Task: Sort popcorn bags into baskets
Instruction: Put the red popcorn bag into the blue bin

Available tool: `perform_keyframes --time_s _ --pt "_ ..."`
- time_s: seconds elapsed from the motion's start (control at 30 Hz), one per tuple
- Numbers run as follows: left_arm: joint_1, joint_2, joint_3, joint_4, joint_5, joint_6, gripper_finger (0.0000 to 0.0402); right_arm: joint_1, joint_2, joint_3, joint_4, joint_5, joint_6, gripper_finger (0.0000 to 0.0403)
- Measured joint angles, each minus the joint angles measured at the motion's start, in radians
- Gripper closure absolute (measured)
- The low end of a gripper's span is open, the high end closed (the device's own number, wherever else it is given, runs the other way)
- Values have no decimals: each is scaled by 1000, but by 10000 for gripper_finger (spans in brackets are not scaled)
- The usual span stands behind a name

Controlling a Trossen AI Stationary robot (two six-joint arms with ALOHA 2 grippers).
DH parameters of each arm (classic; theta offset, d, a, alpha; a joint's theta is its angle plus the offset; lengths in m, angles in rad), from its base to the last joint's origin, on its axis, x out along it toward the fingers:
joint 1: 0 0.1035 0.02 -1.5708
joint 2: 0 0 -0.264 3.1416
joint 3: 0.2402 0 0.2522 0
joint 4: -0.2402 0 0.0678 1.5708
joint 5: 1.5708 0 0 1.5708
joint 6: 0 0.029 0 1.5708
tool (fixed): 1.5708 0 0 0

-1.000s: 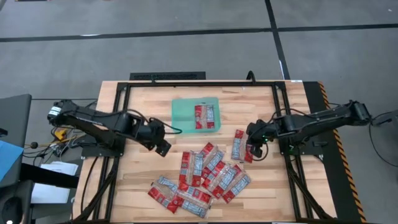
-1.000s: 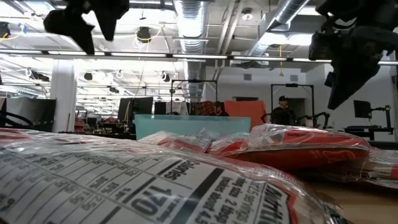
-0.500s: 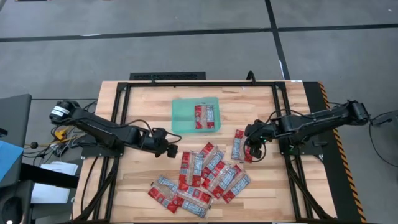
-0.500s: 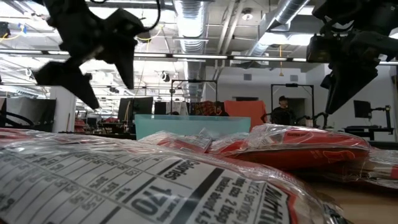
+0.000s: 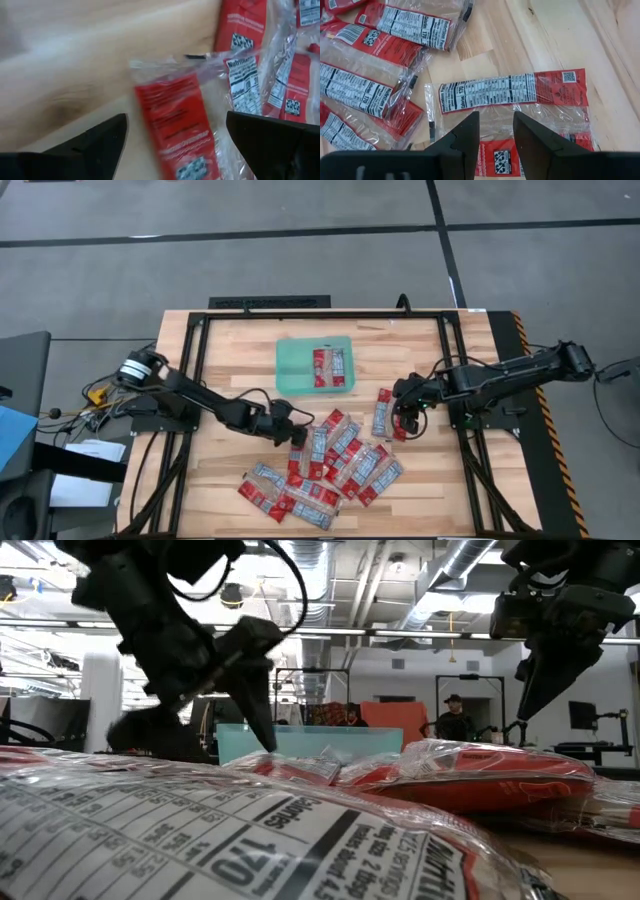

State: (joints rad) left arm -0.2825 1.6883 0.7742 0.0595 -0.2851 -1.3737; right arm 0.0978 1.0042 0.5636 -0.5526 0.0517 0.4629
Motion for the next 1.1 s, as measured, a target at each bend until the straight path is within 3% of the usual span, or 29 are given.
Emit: perform_keyframes --time_s 0.13,0.23,0.6,1.1 --pt "1 52 24 14 21 -18 80 0 0 0 11 0 7 266" --pt "5 62 37 -31 37 -40 116 0 0 0 16 0 7 271" --pt "37 63 37 -79 82 -27 376 -2 0 0 15 2 3 280" --pt "90 14 143 -88 127 29 394 -2 0 0 16 3 0 280"
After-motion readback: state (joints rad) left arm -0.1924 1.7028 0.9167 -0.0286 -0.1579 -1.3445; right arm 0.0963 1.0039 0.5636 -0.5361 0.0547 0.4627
